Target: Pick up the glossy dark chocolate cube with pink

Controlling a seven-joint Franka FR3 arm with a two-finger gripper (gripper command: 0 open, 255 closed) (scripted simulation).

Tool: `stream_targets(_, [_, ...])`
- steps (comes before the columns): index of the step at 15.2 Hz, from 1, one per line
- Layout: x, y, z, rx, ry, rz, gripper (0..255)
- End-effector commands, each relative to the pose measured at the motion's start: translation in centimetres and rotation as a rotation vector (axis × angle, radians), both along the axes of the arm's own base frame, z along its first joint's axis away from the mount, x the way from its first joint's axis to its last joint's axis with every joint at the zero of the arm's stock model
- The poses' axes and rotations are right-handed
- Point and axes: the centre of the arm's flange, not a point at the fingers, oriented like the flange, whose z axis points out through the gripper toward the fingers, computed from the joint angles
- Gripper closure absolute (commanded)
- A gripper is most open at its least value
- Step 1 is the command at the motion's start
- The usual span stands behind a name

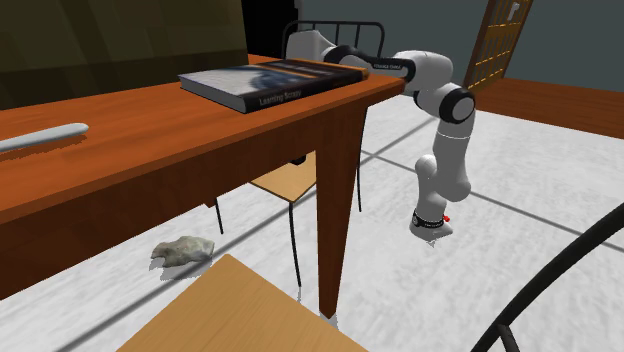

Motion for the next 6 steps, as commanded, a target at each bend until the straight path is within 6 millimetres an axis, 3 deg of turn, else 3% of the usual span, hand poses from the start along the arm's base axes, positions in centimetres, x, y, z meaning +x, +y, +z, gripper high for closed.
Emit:
stream_targets(1, [0.0, 0.0, 1.0, 0.0, 0.0, 0.0, 255])
stream_targets(6, [0.0, 0.0, 2.7, 0.0, 0.0, 0.0, 255])
